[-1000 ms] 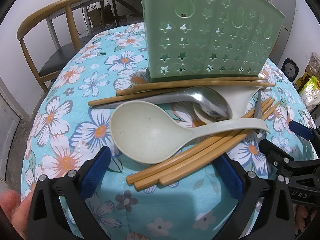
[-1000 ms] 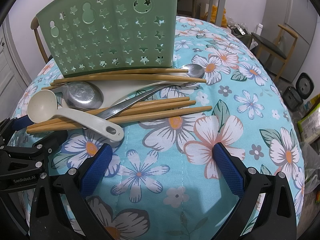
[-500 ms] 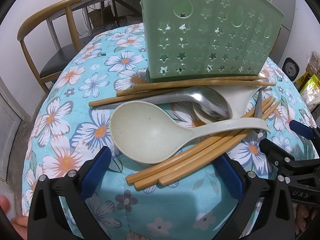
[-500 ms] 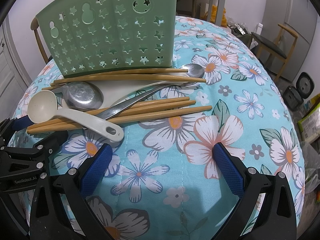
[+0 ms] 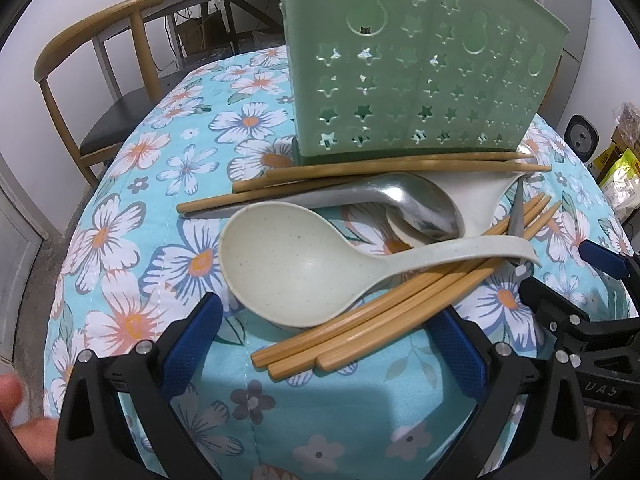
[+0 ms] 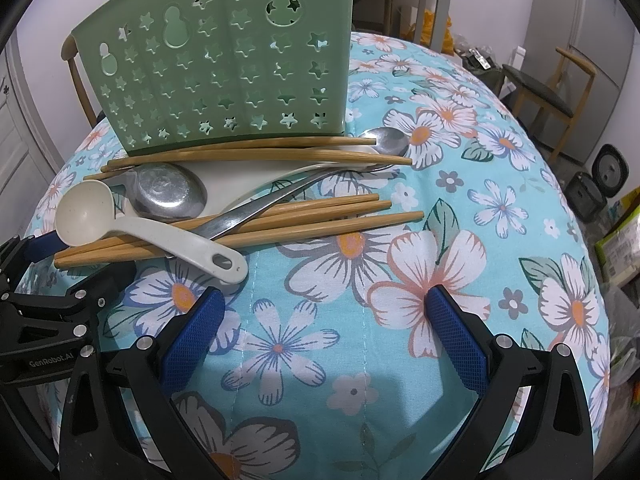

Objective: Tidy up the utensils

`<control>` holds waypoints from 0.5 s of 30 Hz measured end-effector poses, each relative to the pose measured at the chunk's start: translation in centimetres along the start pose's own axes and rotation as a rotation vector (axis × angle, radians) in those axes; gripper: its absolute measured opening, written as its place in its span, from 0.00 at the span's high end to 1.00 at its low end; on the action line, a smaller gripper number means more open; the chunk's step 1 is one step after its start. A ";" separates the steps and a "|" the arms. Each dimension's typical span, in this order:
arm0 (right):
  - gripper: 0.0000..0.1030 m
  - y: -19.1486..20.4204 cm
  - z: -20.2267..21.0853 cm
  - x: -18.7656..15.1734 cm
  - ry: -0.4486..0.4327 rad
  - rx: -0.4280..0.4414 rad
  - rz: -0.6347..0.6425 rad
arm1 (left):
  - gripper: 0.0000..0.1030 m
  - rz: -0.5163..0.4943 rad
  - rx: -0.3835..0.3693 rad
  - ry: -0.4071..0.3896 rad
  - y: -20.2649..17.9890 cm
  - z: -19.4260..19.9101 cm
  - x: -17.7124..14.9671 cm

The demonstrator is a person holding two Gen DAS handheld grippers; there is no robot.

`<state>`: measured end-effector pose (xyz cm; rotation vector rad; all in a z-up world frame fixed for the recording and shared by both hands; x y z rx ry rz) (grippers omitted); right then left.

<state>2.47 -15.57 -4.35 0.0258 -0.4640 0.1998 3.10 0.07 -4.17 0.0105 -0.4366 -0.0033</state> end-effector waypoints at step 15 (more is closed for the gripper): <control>0.06 -0.1 -0.1 -0.3 0.000 -0.005 0.001 | 0.04 0.003 -0.007 0.001 -0.1 0.1 0.1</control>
Point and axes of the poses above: each gripper's, at about its wrist camera, not at the fingertips, and z roughly against the way its jaws point, y to its left, x to its top, the point moved 5 cm from there along -z, roughly the way its jaws point, and after that the axes turned 11 degrees about y, right-handed, at the moved point
